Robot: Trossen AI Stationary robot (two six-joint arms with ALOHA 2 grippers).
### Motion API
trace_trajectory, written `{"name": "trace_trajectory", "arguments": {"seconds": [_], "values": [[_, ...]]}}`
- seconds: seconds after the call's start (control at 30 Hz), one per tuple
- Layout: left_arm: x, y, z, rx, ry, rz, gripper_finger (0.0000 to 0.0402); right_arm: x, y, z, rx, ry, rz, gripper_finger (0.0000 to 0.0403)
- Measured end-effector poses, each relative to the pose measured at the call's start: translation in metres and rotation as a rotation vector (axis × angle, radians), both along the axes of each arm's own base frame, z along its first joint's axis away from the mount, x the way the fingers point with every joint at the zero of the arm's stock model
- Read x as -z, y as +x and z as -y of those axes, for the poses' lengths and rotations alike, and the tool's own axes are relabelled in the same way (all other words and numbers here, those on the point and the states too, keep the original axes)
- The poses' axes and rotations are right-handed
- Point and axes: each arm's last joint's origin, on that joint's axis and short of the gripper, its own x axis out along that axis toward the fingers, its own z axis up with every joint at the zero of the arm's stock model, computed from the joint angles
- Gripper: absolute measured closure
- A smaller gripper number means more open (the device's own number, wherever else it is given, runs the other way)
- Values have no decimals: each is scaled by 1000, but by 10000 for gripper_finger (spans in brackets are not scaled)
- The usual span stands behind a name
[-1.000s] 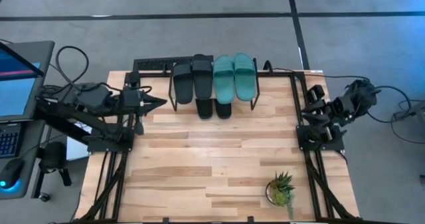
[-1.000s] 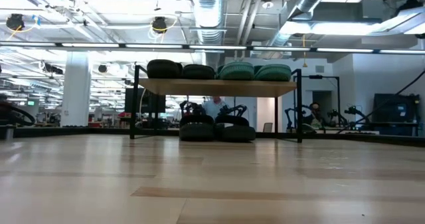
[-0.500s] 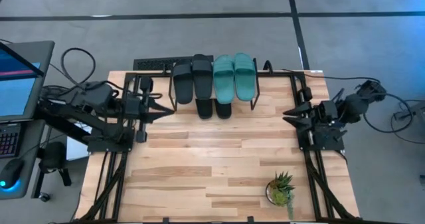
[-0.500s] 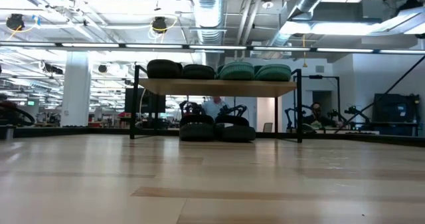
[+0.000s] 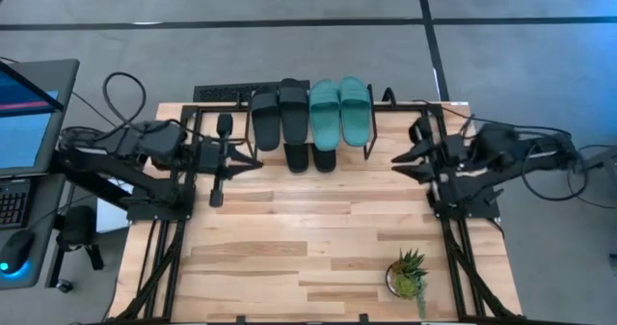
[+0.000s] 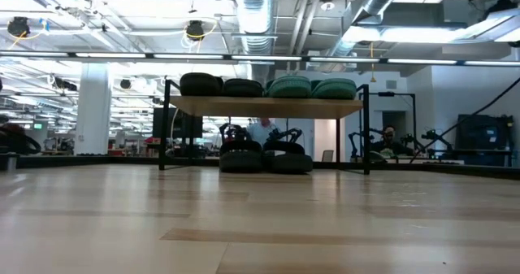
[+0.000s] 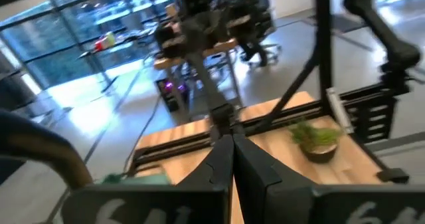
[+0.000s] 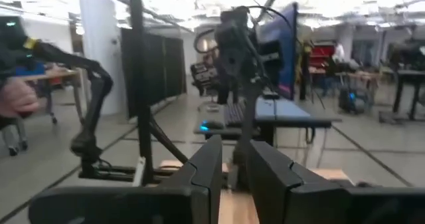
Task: Pick and place slides into the shelf
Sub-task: Return to Home Position
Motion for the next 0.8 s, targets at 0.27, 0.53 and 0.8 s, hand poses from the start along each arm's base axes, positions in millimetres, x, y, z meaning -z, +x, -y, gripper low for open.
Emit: {"name": "trace_trajectory", "arguments": {"seconds": [0.27,0.53,0.8], "values": [[26,-5,-12,-46,-8,50,401,7,10,20,6,-3,-76,342],[53,-37,-20,-70,-40,164,401,7,9,38,63,-8,-75,342],[69,-54,-24,-118,-51,190,401,10,23,50,18,4,-88,342]]}}
